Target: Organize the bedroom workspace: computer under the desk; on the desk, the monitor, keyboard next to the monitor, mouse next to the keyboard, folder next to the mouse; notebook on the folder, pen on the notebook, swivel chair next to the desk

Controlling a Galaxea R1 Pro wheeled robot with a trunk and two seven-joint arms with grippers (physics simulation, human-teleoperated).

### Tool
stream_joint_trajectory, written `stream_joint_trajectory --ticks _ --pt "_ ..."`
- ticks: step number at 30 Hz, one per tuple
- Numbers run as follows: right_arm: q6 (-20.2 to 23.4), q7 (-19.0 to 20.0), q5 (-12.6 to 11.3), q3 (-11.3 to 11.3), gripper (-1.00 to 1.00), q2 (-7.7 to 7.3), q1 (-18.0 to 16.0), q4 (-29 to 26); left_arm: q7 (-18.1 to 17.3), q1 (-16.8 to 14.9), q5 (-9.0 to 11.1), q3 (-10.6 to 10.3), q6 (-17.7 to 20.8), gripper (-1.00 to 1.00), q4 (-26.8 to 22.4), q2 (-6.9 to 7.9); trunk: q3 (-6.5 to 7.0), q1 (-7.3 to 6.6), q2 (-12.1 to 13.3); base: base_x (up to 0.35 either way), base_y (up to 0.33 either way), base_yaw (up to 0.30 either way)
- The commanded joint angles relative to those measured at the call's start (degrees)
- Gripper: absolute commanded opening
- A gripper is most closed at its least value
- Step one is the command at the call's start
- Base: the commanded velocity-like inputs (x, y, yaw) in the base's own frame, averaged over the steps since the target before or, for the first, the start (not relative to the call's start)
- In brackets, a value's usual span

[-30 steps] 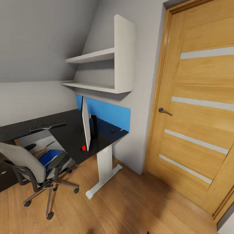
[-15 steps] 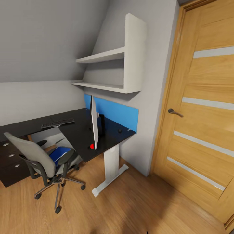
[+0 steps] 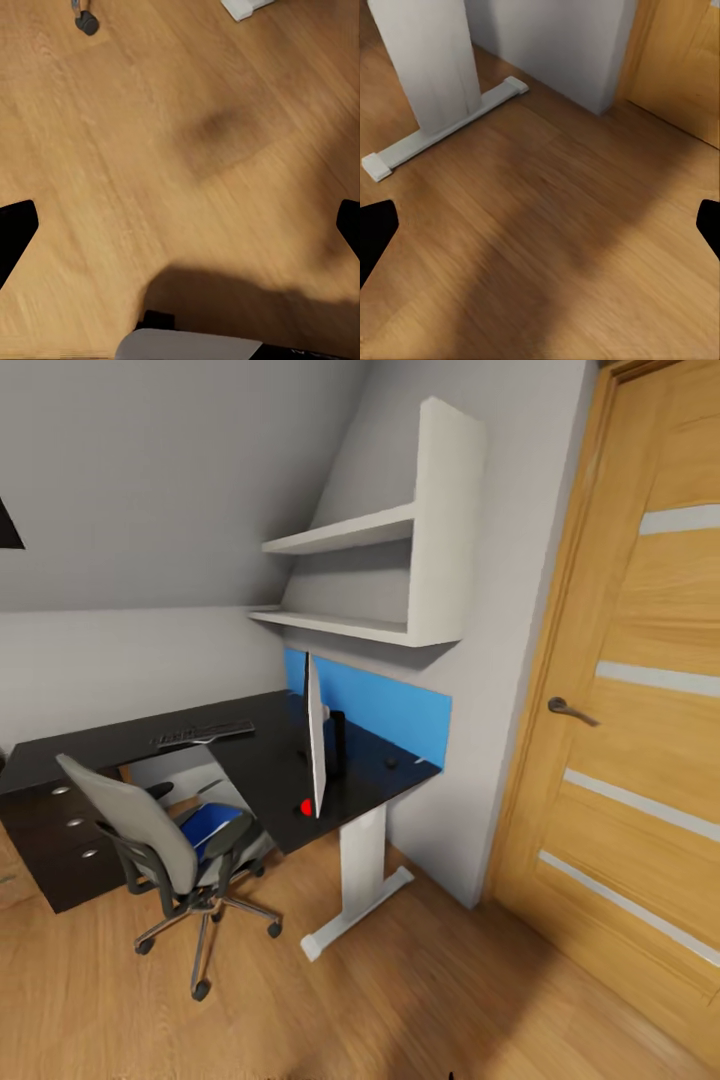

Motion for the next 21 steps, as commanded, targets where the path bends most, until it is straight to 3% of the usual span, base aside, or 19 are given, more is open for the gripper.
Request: stream_joint_trajectory --ticks 1,8,21 --pt "-0.10 -0.34 0.55 -0.09 1.00 0.02 -0.04 0.04 0.04 0.03 0.09 0.08 -0.05 1.00 -0.11 -0.02 -0.10 0.01 -0.04 0.000 0.000 0.259" --pt "0.03 -0.35 5.12 -0.16 1.00 0.02 -0.04 0.10 0.04 0.03 0.09 0.09 -0.05 1.00 -0.11 -0.02 -0.46 0.01 -0.04 0.000 0.000 0.237" --pt "0.16 -0.35 6.58 -0.17 1.00 -0.07 -0.04 0.73 0.04 0.02 0.09 0.10 -0.05 1.00 -0.11 -0.02 -1.26 0.01 -0.04 0.000 0.000 0.216"
